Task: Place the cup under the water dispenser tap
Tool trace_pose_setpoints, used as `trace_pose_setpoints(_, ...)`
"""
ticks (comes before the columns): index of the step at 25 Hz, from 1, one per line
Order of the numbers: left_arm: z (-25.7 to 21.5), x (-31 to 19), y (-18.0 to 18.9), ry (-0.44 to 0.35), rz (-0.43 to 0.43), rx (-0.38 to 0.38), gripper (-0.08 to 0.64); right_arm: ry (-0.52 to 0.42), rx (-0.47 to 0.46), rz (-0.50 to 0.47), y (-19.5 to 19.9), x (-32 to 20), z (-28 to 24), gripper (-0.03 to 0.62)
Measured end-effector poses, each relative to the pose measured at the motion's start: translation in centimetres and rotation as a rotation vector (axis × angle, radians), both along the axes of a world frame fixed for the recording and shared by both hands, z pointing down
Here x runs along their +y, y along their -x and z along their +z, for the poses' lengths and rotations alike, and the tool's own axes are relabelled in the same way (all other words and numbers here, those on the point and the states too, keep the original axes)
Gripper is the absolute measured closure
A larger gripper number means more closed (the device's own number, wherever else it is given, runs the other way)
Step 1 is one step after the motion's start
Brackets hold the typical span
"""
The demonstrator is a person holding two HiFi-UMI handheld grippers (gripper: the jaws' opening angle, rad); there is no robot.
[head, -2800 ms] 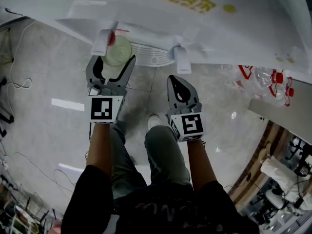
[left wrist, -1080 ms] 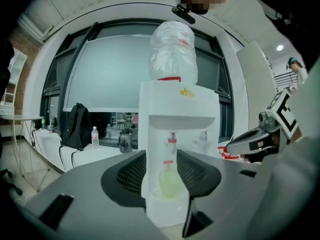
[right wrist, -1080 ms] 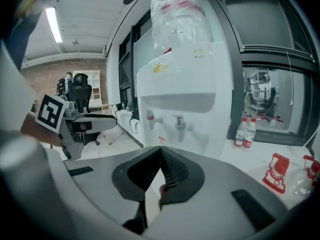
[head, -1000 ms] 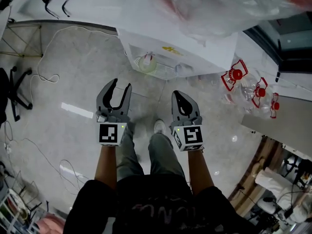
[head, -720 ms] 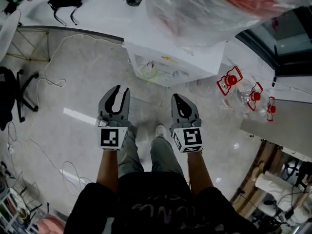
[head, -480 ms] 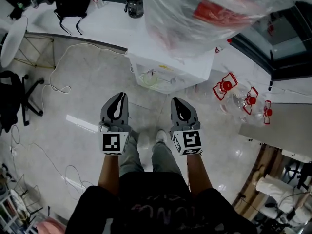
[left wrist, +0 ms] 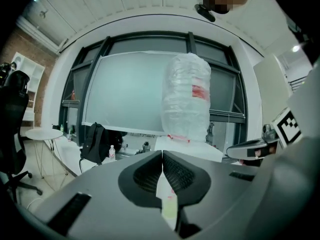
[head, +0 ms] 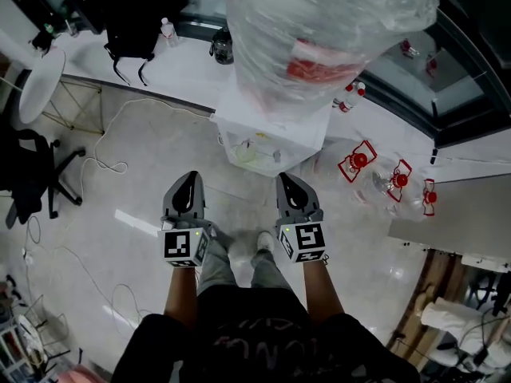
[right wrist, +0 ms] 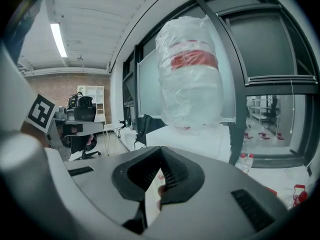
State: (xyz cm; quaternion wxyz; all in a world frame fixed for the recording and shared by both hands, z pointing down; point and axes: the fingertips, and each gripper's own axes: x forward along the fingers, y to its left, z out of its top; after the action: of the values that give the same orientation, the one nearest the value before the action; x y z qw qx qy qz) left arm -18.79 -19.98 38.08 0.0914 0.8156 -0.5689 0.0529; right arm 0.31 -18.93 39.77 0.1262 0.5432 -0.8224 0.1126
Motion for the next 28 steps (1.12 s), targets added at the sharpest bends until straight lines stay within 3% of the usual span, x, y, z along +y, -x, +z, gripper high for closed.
trace_pose_setpoints(13, -6.1, 1.8, -1.1, -0.033, -0.013, -0.053, 0.542, -0.058, -0.013, -0.028, -0.9, 0.2, -6.0, 0.578)
trace_pose_setpoints(28, -10.7, 3.3, -0.8, -0.094, -0.059, -0.047, 0.543, -0.123, 0.008, -0.082, -1.4, 0.9, -9.9, 0.578)
